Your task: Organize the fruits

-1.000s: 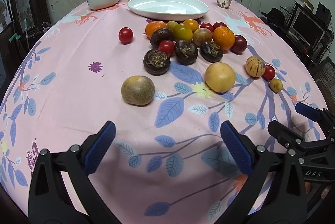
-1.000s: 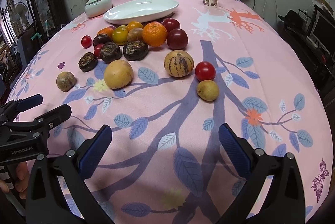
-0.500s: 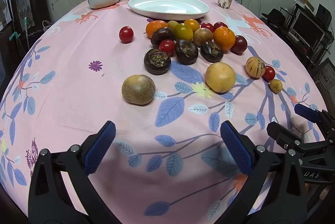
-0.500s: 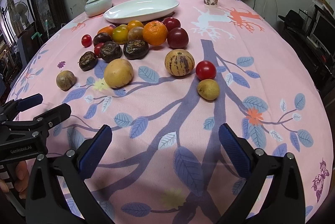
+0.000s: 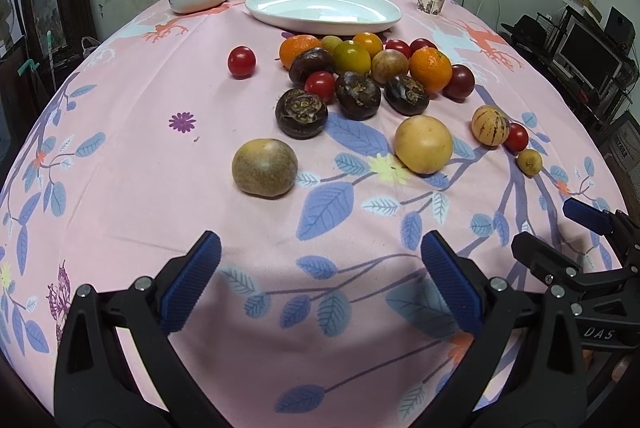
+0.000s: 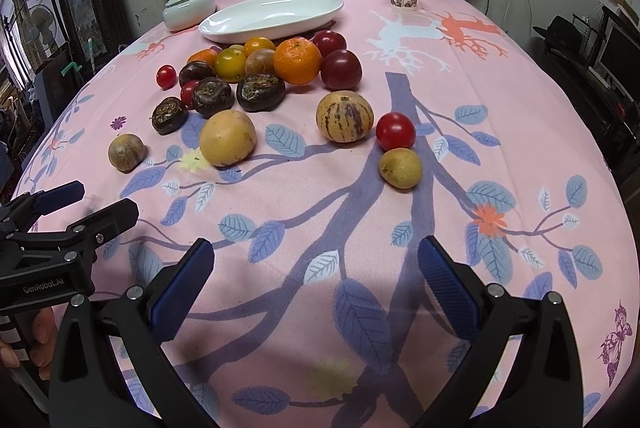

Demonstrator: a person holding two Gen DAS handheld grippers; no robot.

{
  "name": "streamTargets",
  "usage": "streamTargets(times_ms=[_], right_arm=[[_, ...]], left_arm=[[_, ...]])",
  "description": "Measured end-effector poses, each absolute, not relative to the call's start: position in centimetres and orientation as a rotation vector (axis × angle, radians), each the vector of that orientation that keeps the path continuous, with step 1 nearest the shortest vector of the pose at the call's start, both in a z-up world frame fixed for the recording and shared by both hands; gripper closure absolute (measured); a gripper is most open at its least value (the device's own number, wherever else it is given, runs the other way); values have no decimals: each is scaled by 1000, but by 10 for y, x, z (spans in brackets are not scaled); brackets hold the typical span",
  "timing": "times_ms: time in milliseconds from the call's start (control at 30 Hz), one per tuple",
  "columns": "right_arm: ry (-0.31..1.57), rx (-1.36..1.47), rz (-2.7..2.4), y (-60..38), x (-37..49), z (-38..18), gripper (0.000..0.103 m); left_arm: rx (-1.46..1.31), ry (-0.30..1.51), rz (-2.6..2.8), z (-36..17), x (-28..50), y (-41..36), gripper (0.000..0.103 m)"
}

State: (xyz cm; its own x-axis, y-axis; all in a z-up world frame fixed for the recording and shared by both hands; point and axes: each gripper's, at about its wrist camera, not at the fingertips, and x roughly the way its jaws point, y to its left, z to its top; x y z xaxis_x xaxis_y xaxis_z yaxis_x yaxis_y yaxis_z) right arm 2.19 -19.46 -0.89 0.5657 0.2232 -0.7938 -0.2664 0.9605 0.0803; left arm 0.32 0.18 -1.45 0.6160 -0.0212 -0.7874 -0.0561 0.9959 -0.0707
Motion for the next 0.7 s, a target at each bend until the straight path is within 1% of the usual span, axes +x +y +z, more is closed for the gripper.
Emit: streamTargets(times_ms=[700], right_arm=[[932,-43,287,-196,21,-11,1]], left_arm=[[-90,917,18,-19,3,1,2]])
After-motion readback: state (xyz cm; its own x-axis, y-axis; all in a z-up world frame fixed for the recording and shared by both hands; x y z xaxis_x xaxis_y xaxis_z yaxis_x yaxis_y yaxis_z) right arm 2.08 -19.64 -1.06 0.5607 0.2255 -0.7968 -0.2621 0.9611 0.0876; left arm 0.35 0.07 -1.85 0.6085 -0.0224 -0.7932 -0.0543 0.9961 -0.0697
